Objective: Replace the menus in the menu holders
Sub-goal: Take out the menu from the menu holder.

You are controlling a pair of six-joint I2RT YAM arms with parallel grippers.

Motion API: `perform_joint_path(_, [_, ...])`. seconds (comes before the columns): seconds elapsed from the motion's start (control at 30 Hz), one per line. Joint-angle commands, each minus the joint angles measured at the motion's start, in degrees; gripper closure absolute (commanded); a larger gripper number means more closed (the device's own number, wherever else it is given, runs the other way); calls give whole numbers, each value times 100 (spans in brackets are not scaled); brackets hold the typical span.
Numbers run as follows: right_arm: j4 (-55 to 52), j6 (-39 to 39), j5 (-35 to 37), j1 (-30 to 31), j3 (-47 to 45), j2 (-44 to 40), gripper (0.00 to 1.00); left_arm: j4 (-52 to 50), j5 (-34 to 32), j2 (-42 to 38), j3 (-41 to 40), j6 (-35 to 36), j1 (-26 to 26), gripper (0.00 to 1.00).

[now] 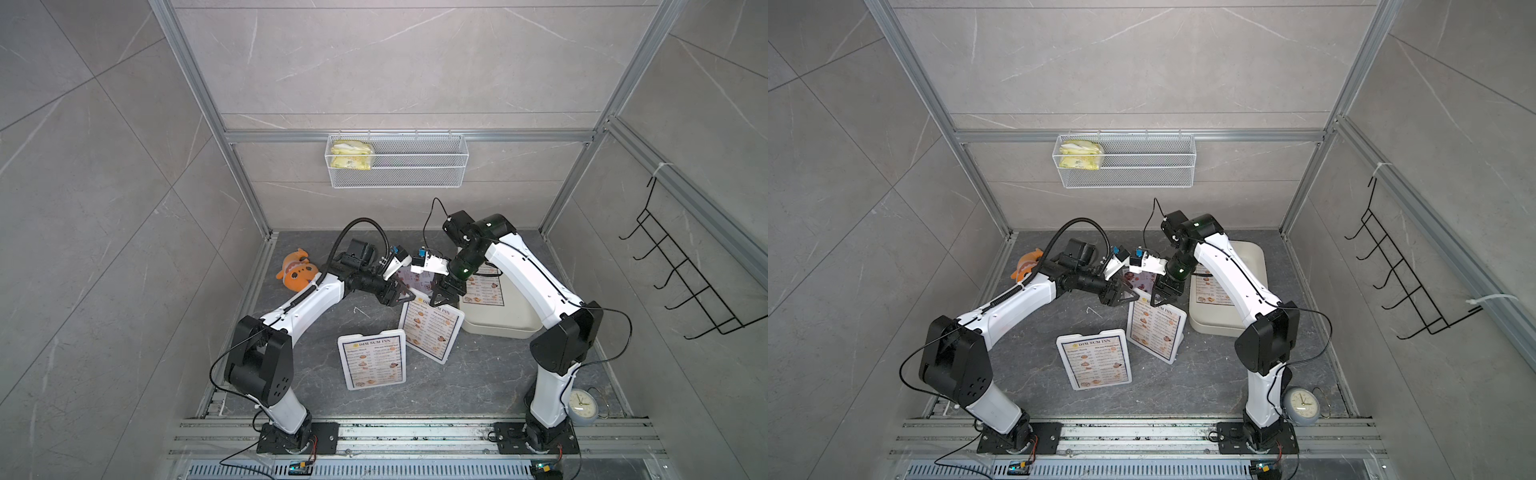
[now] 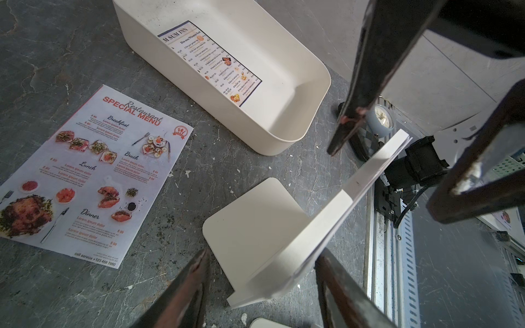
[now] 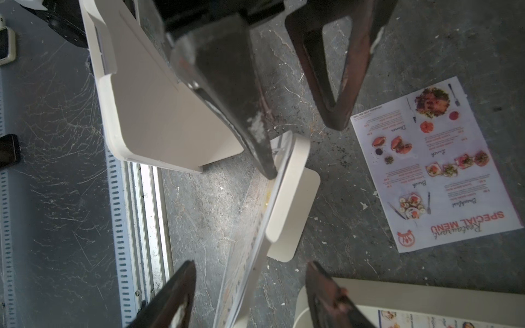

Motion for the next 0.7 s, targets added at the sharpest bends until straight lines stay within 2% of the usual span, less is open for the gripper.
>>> perform_joint_path(0.0, [33, 207, 102, 3, -212, -77, 37, 38, -46, 5, 131, 30, -6, 39])
perform_joint_path(0.07, [-4, 207, 75, 3, -226, -25, 38, 38, -46, 14, 140, 33, -3, 39])
perform_joint_path(0.2, [-114, 113, -199, 5, -110, 44, 47, 31, -42, 27, 137, 33, 0, 39])
perform_joint_path(0.4, [-280, 92, -380, 14, -22, 93, 68, 29, -108, 25, 122, 44, 0, 39])
perform_joint_path(0.67, [-288, 260, -234, 34, -77, 193, 64, 24, -125, -21, 123, 65, -4, 39])
